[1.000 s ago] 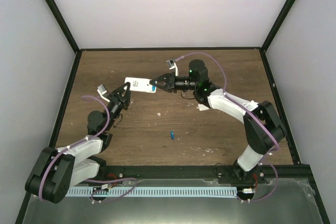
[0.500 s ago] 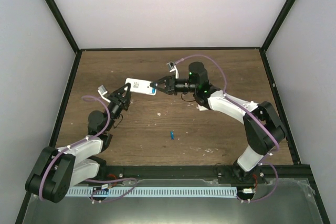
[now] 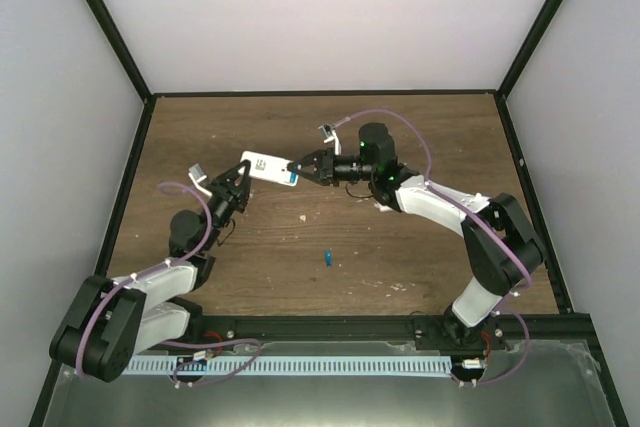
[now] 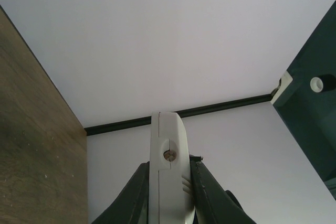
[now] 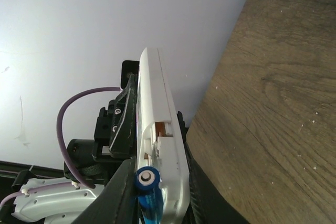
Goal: Load the batteries into the remote control
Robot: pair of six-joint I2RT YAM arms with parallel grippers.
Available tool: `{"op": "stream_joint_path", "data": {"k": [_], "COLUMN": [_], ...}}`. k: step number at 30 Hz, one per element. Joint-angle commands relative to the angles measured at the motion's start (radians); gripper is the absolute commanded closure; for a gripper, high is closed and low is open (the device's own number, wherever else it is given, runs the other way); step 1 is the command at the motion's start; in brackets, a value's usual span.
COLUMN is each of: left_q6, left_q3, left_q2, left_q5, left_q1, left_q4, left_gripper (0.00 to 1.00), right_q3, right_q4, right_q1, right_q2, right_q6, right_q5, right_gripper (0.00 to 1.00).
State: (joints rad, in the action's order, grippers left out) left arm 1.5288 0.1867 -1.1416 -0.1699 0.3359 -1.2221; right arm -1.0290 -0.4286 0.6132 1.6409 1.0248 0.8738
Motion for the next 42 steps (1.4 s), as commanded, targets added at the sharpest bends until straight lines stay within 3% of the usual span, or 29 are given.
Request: {"op": "stream_joint_path", "data": {"k": [1, 16, 22, 31, 42], "left_q6": [0.007, 0.005, 0.004, -0.002, -0.008], "left_q3": [0.01, 0.0, -0.001, -0.003, 0.003], "left_q2": [0.004, 0.001, 0.003, 0.006, 0.006], "left_q5": [0.107, 0.098, 0.098, 0.092, 0.078], "left_q1": [-0.009, -0.009, -0.009, -0.009, -0.009], "left_q4": [-0.106, -0.097, -0.096, -0.09, -0.086], "left_gripper": [1.0, 1.0, 1.0, 1.0, 1.0], "right_q3": [0.028, -0.019, -0.034, -0.017, -0.004], "right_q4": [0.077, 0.075, 0.057, -0.067, -0.292], "right_q1": [0.019, 0.019, 0.017, -0.008, -0.042], "right_q2": [0.013, 0.006, -0.004, -0.022, 0.046], "right_q6": [-0.035, -0.052, -0.048, 0.057, 0.293], "right_q5": [0.03, 0.035, 0.04, 0.067, 0.079], "right_gripper": [0.84, 0.76, 0.58, 0.46, 0.45]}}
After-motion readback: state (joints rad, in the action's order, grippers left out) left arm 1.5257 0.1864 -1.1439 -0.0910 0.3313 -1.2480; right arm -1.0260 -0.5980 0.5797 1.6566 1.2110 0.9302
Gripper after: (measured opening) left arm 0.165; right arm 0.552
